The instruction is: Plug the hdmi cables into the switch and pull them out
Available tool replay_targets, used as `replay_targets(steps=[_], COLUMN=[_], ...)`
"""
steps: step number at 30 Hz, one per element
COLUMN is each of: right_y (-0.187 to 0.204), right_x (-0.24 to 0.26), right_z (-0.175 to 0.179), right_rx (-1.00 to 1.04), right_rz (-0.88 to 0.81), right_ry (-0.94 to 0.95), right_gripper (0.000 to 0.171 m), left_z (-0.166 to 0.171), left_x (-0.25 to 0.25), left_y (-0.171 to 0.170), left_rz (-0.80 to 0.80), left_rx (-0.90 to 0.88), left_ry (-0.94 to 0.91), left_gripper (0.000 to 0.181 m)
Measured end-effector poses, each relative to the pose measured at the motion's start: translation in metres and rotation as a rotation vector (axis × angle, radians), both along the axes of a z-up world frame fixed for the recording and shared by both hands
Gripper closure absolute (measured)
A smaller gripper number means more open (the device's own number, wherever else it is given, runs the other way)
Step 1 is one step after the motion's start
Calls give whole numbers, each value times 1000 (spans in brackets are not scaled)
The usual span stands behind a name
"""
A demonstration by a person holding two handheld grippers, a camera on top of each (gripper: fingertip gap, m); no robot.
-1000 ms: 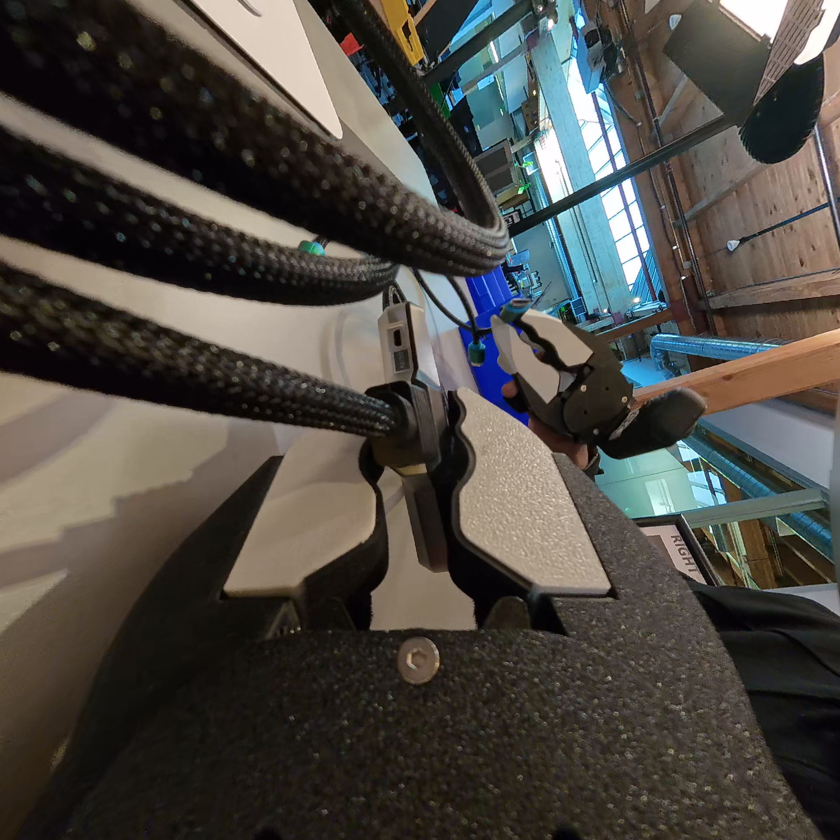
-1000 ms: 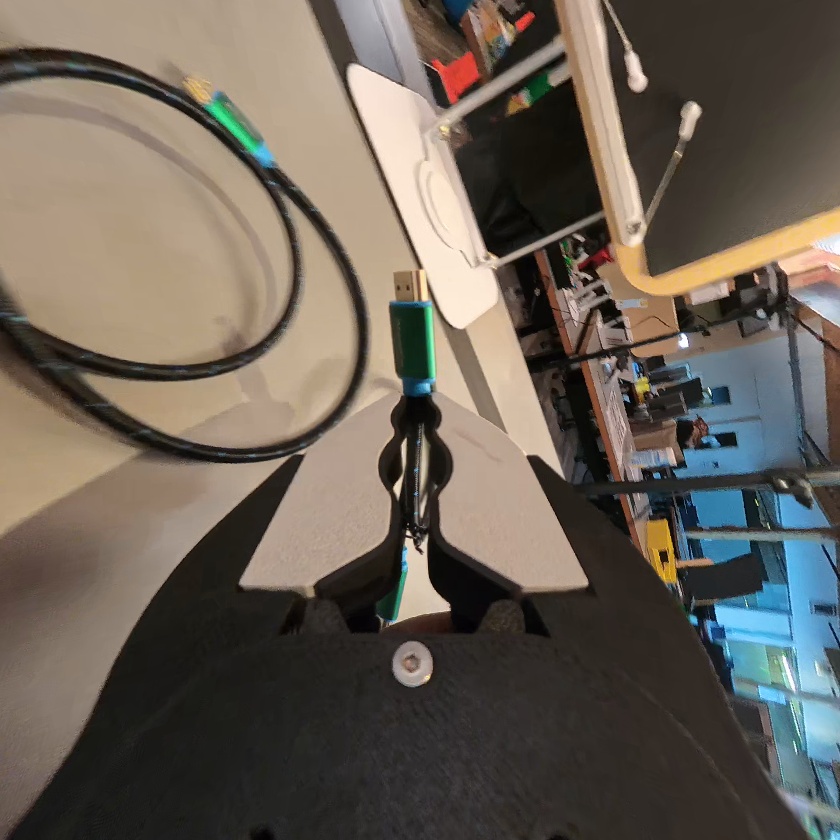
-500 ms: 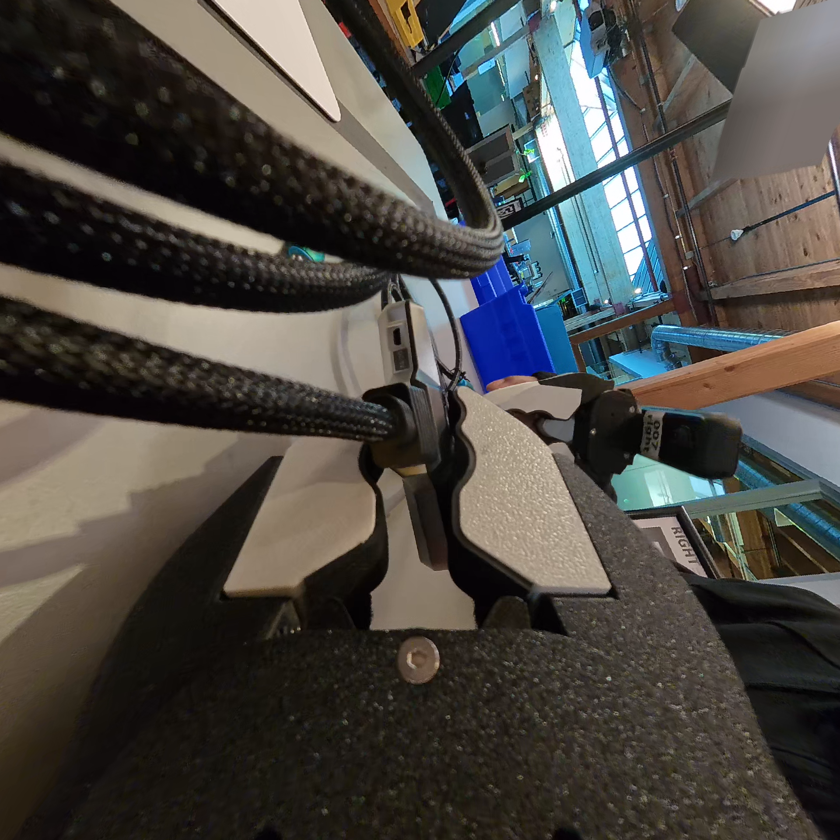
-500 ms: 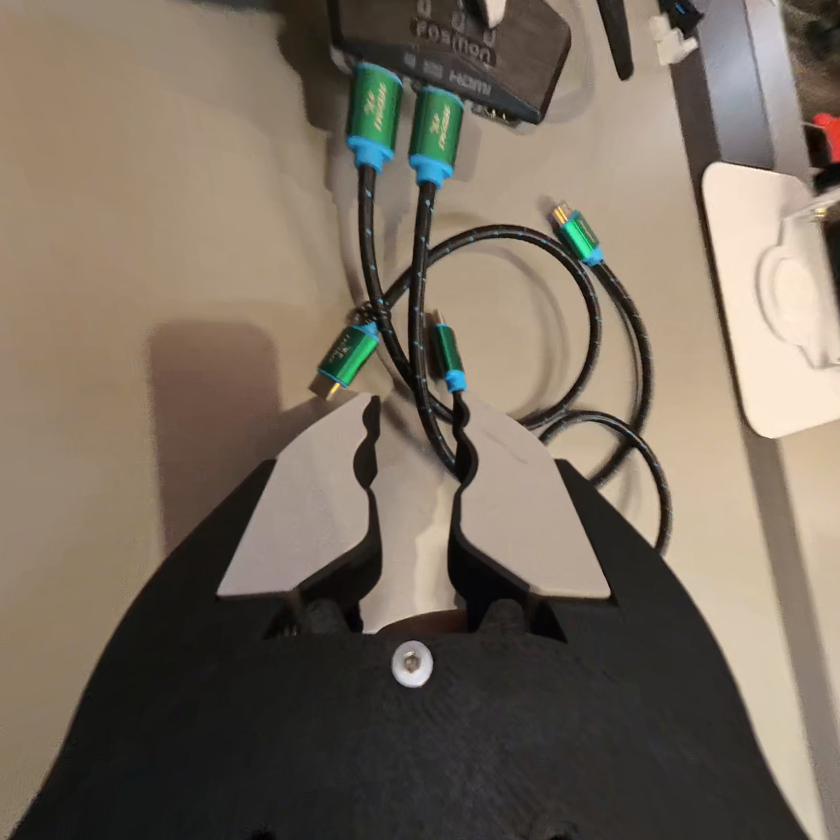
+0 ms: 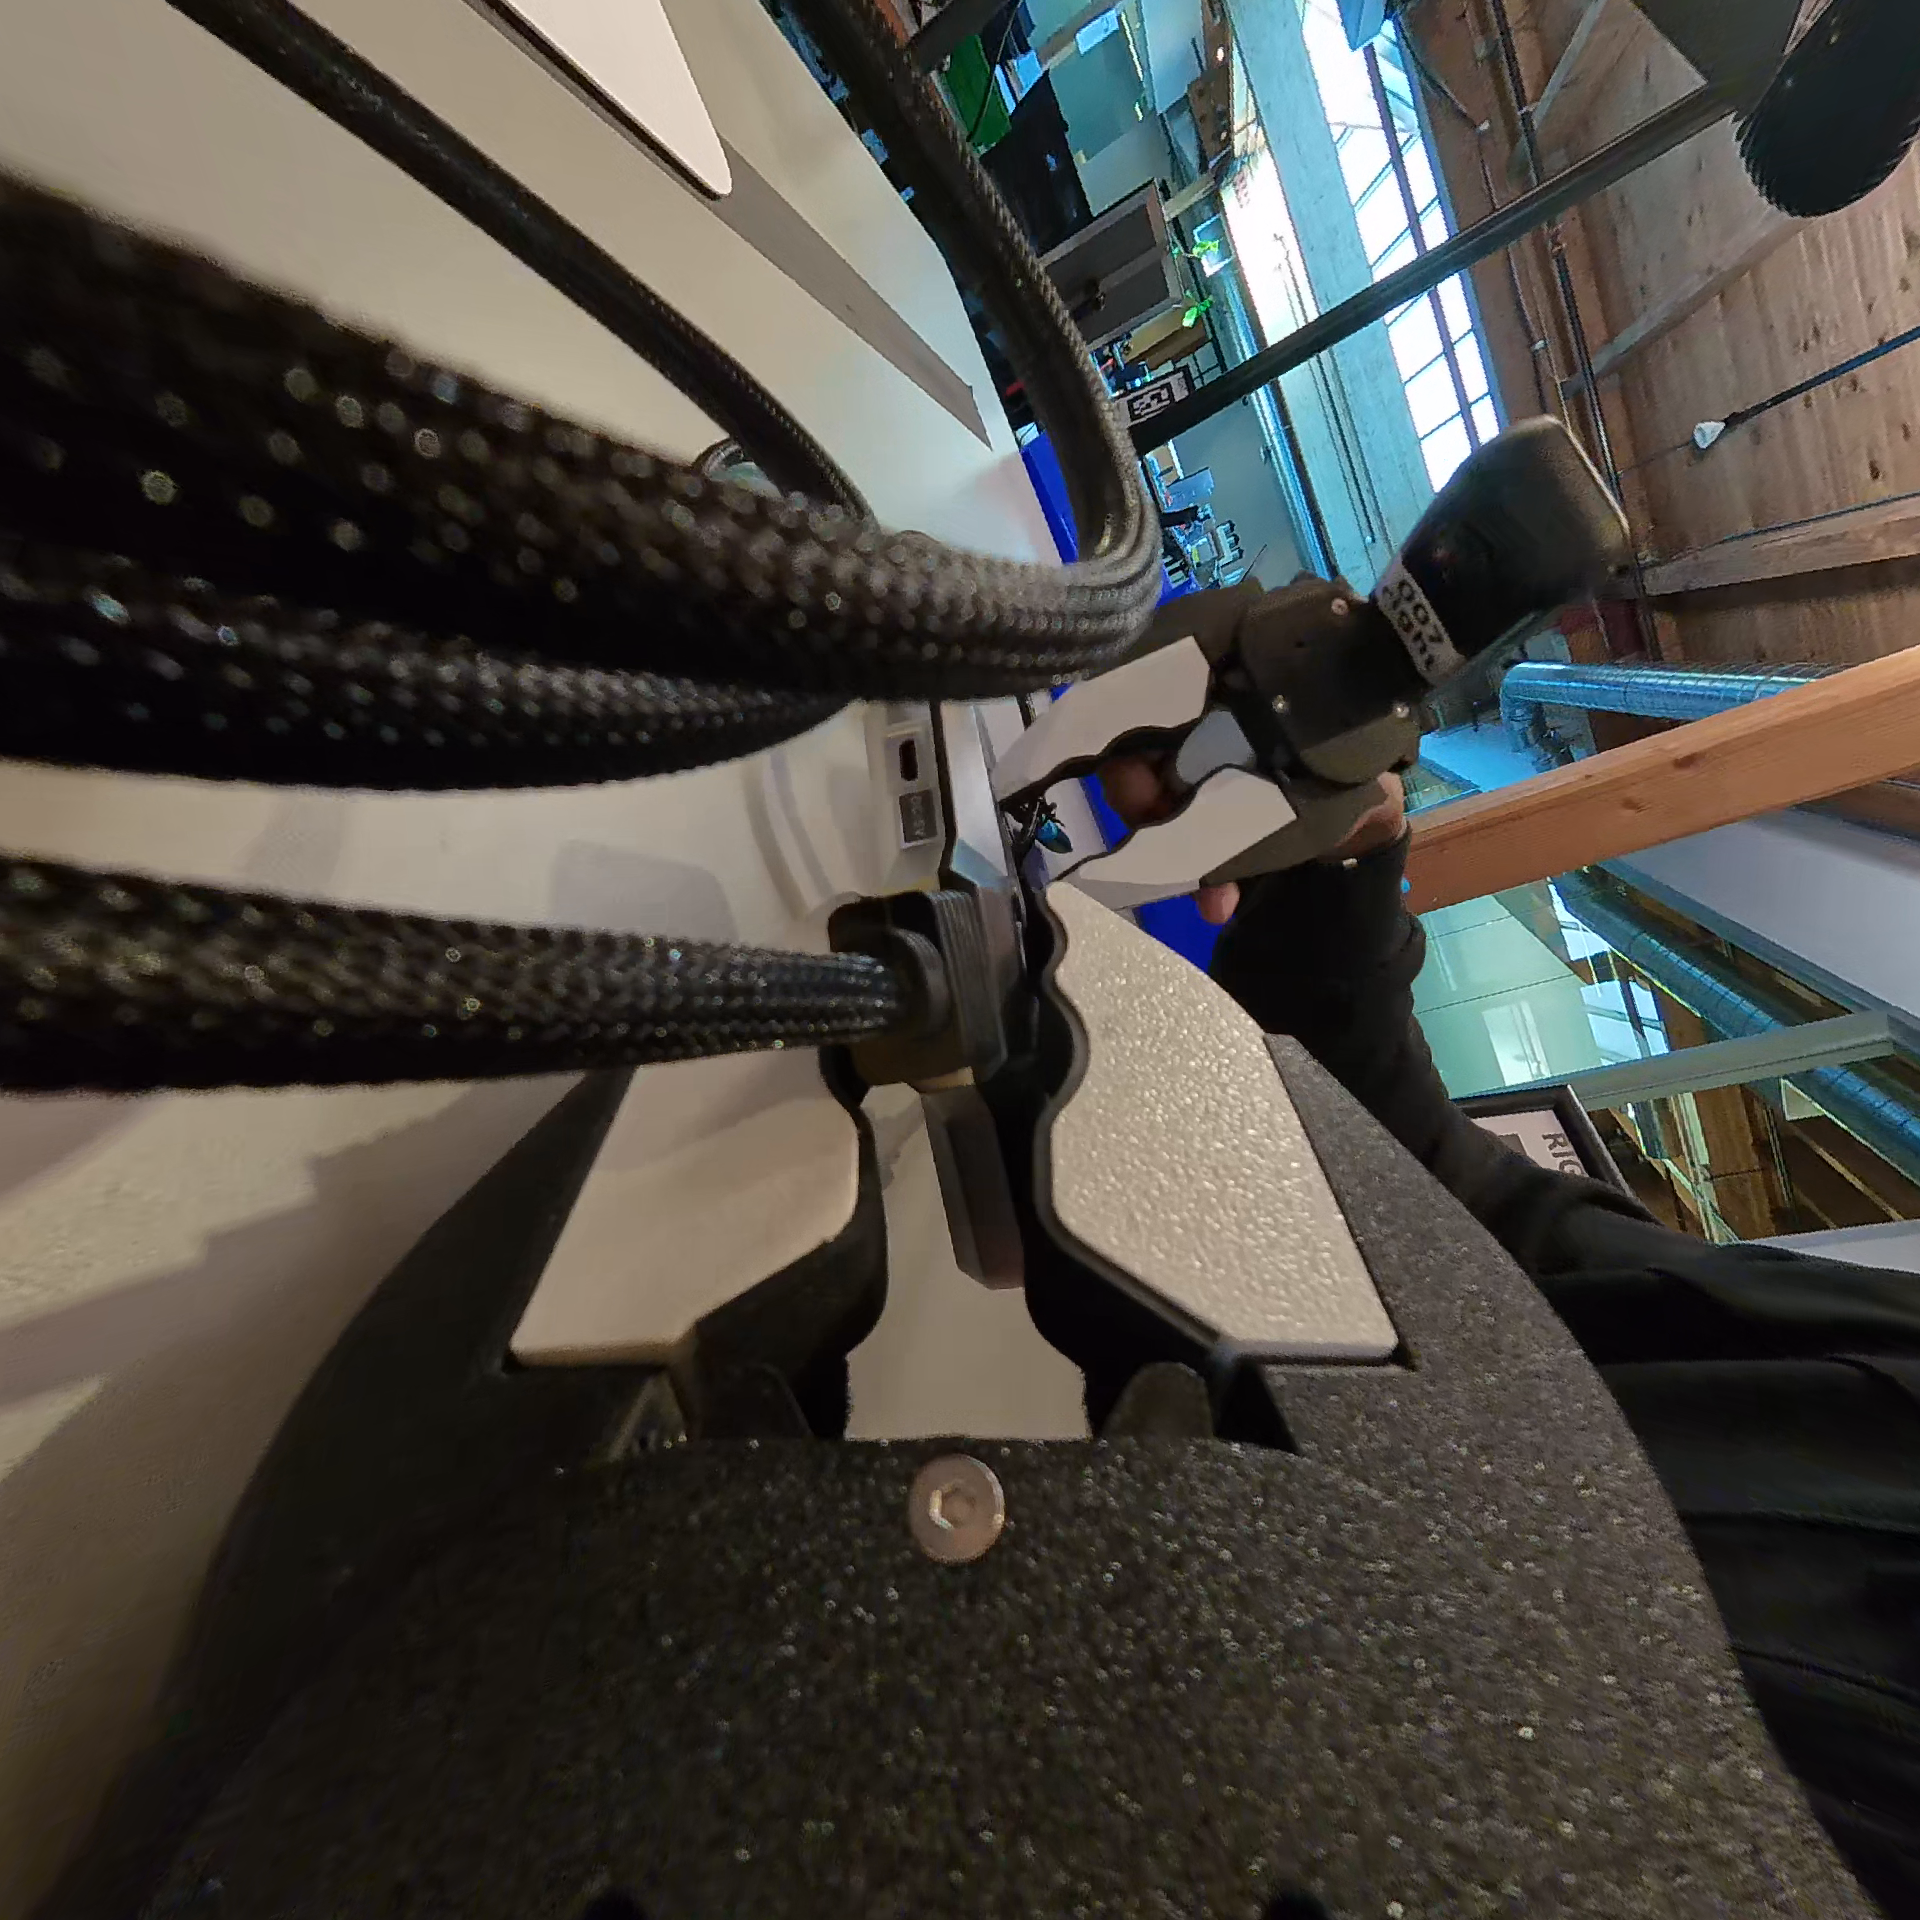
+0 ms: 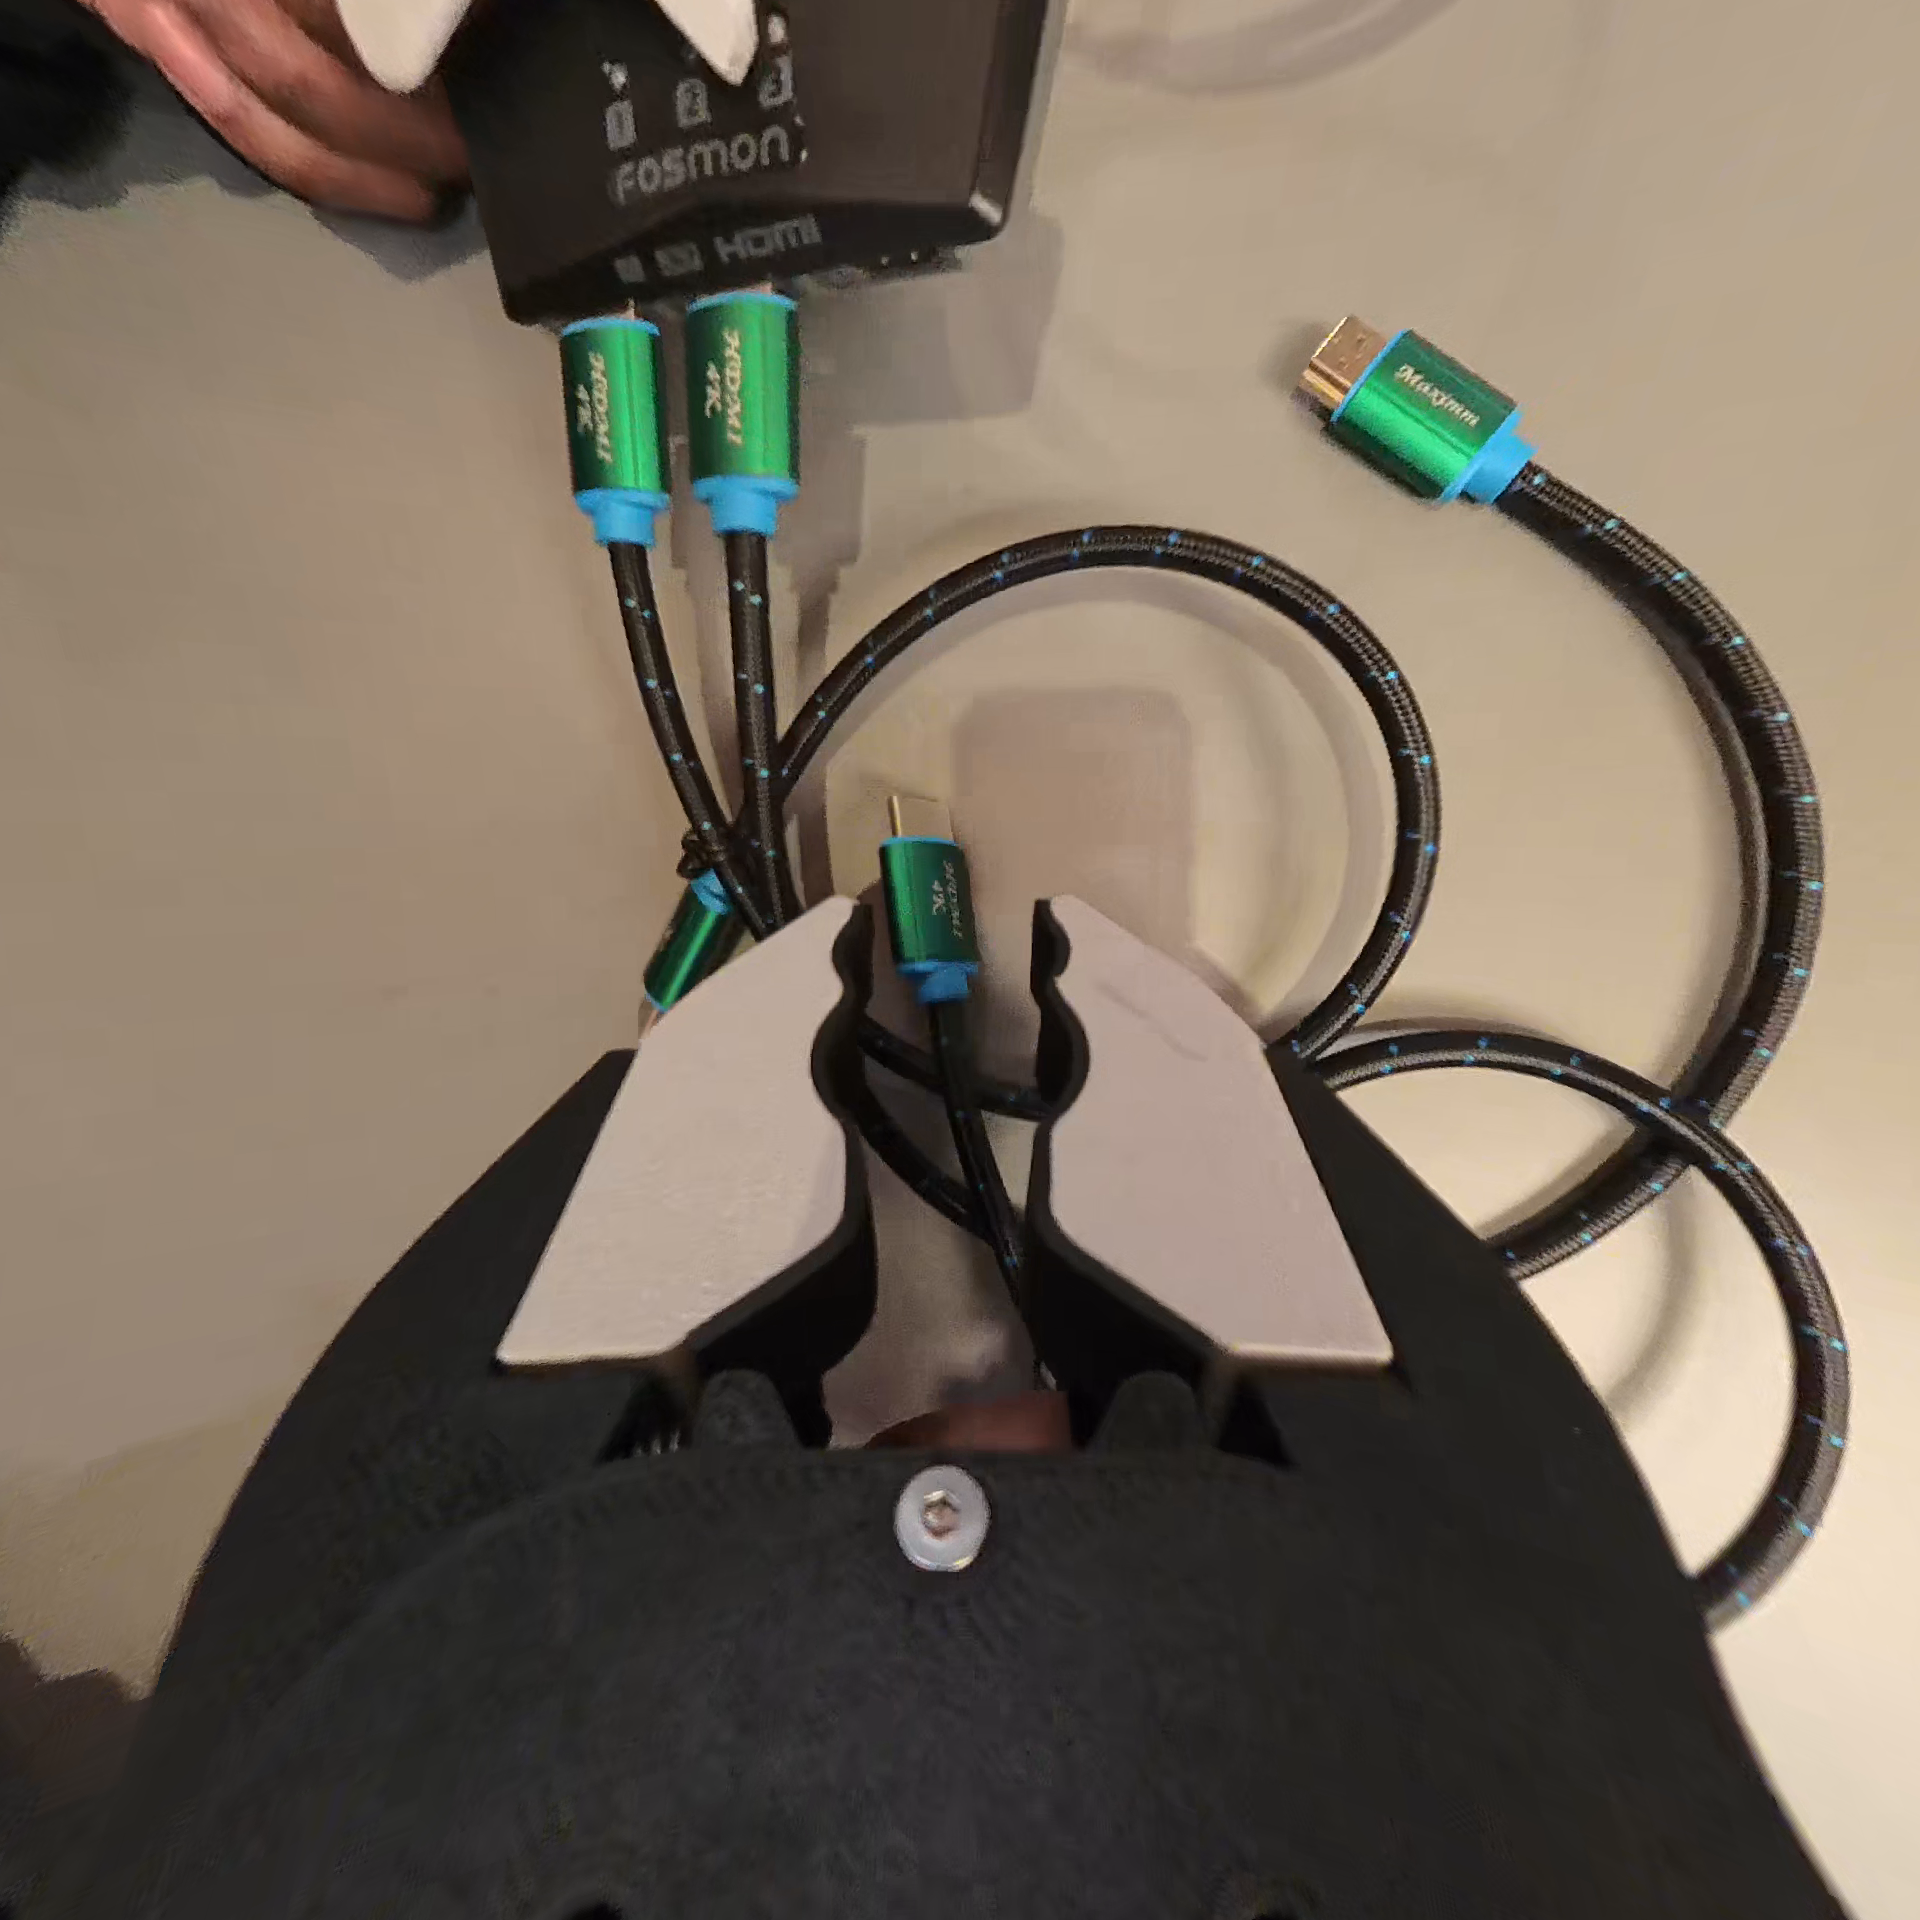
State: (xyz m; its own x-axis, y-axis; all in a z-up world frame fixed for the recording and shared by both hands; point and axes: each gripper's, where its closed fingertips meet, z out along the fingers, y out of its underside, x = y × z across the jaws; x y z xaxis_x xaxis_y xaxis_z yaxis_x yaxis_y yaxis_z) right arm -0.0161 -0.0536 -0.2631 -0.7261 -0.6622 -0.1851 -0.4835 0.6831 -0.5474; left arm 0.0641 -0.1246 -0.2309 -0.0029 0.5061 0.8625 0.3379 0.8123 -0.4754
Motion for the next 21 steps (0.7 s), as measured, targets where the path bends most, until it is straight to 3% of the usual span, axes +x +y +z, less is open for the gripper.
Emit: replay_targets(steps=[7, 17, 21], right_y=[10, 5, 3], right_x=[0, 4, -1], right_z=[-20, 1, -7], right_rx=[133, 69, 123], right_rz=[20, 17, -10], right_ry=[2, -64, -67], right_gripper=[146, 139, 139], left_z=[-1, -3, -3], left_x=[-1, -1, -1], left_y=[4, 6, 6], left_rz=[-18, -24, -25], left_rx=[-4, -2, -4], left_ry=[-6, -8, -9], left_gripper=[155, 154, 154])
